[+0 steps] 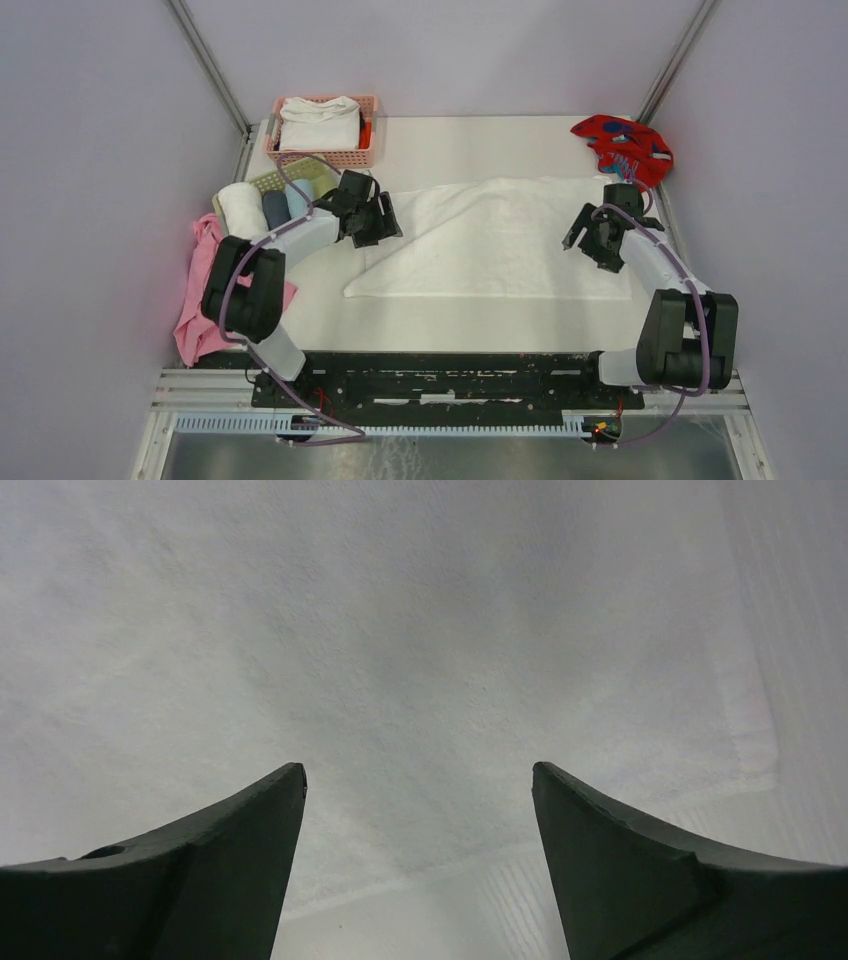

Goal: Roll the towels
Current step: Flatten out the towel at the center of the board.

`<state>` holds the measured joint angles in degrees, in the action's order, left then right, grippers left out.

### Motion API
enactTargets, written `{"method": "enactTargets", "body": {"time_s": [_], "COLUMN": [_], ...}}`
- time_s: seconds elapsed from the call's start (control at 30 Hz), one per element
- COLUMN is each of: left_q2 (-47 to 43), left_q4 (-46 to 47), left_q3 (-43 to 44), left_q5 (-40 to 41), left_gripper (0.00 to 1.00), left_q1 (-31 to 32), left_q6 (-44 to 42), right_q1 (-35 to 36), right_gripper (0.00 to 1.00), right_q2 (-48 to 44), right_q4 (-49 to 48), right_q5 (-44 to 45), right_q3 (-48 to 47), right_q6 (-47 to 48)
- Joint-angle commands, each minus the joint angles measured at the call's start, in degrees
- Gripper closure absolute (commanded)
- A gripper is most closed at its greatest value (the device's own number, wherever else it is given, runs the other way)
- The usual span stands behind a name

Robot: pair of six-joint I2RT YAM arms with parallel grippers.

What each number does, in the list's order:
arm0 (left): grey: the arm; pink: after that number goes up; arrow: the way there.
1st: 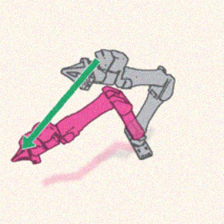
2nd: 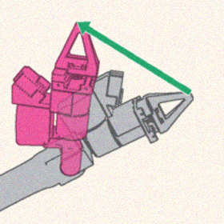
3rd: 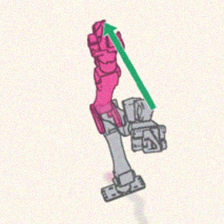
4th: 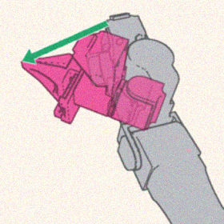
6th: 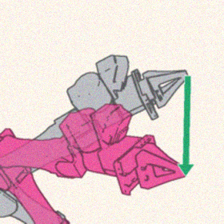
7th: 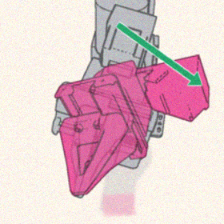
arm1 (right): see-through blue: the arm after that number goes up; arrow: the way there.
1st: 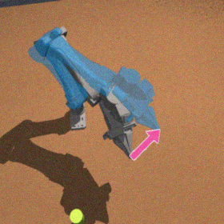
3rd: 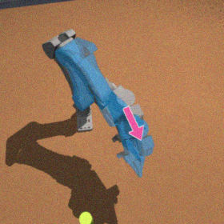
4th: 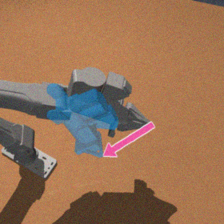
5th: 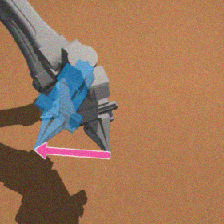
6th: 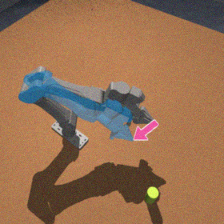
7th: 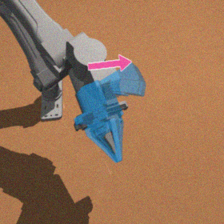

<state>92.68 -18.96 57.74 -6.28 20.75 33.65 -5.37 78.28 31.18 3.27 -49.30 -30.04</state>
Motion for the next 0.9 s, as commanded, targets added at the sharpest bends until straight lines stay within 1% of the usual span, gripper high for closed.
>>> {"method": "enactTargets", "body": {"time_s": [0.0,0.07,0.2,0.3,0.37,0.47,0.53,0.57,0.67,0.77,0.87], "left_q2": [6.2,8.6,11.1,9.7,7.8,4.9,4.8,5.4,8.5,14.3,19.6], "left_q4": [2.6,3.3,0.9,-1.6,-2.9,-5.0,-7.2,-8.3,-11.9,-17.7,-22.7], "left_q3": [5.4,5.9,5.8,3.4,2.6,4.9,9.1,12.8,21.9,32.7,41.5], "left_q5": [4.2,3.7,4.6,6.2,6.5,6.9,7.6,7.8,8.0,7.5,9.4], "left_gripper": [0.27,0.27,0.28,0.28,0.28,0.27,0.27,0.27,0.27,0.28,0.3], "left_q1": [-0.2,-0.2,-0.3,-0.3,-0.3,-0.3,-0.3,-0.4,-1.0,-2.3,-3.5], "left_q6": [2.2,2.6,2.5,2.5,2.0,-0.7,-3.6,-5.5,-11.9,-18.8,-24.7], "right_q1": [-1.4,-2.4,-5.2,-7.6,-9.0,-9.1,-9.1,-9.2,-9.0,-8.3,-6.3], "right_gripper": [0.08,0.07,0.03,0.0,0.0,0.0,0.0,0.0,0.0,0.0,0.0], "right_q2": [1.8,2.5,3.4,2.6,0.2,-3.6,-5.3,-5.6,-5.3,-2.5,1.5], "right_q4": [0.8,1.4,4.8,9.9,12.0,14.3,14.8,14.7,10.7,4.7,-0.6], "right_q5": [1.9,2.1,3.1,5.6,4.9,3.9,3.1,2.6,0.1,-4.9,-7.2], "right_q3": [2.4,4.2,7.4,9.4,10.1,7.2,3.1,0.9,-5.4,-10.6,-14.5], "right_q6": [-1.7,-2.6,-5.3,-7.2,-9.0,-10.1,-8.8,-7.7,-3.7,-2.6,-3.1]}}
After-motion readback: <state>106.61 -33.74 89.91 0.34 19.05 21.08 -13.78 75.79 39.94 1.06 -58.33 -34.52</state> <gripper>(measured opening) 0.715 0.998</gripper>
